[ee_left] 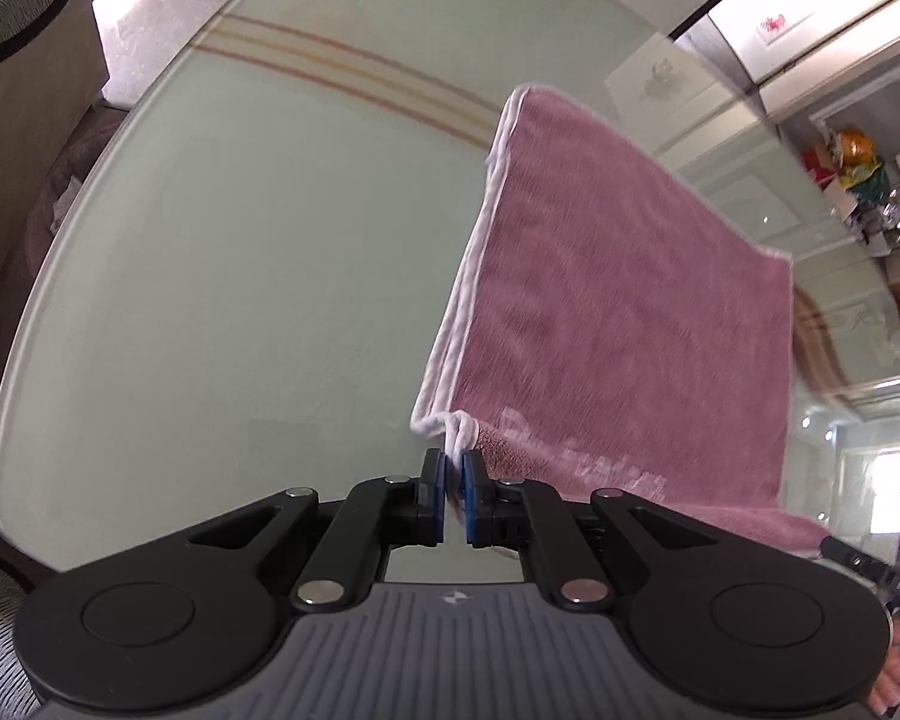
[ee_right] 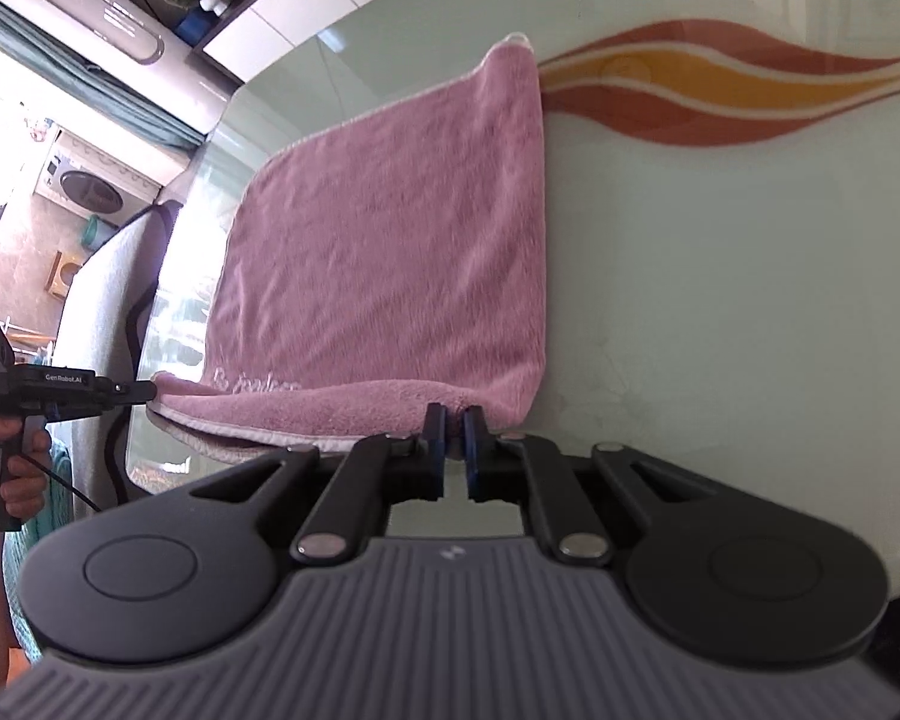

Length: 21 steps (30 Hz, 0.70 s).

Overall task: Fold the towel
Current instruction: 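Lift the held edge with both grippers and fold it over the towel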

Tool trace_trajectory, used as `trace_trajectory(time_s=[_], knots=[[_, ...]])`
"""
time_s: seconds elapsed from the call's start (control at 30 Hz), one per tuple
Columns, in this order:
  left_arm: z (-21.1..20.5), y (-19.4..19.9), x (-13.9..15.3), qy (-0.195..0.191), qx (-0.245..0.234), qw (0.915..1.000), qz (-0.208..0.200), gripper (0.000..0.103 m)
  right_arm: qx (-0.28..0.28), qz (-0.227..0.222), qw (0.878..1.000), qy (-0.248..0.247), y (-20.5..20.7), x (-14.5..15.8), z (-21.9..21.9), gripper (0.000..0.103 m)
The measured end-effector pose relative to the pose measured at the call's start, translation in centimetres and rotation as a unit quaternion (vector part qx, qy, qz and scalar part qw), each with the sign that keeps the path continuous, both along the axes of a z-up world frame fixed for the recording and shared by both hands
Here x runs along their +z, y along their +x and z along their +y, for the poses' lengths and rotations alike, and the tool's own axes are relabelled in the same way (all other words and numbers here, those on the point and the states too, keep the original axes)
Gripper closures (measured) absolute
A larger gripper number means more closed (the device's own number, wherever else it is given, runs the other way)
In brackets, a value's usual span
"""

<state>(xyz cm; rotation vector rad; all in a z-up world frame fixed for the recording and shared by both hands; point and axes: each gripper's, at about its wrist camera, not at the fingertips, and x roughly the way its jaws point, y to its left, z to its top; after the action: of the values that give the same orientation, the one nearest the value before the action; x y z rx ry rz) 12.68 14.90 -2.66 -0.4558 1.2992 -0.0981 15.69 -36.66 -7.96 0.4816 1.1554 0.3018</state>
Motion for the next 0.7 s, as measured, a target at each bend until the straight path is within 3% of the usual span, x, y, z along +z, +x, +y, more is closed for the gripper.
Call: trace_trajectory(time_s=[0.27, 0.7], knots=[[0.0, 4.1, 1.4, -0.009, 0.015, 0.9996, -0.020, 0.096, -0.026, -0.011, 1.000, 0.013, 3.8, 1.2, -0.7, 0.097], [0.4, 10.6, 0.4, -0.025, 0.038, 0.9988, -0.015, 0.099, -0.056, -0.013, 0.998, 0.031, 10.5, 1.6, -1.9, 0.097]])
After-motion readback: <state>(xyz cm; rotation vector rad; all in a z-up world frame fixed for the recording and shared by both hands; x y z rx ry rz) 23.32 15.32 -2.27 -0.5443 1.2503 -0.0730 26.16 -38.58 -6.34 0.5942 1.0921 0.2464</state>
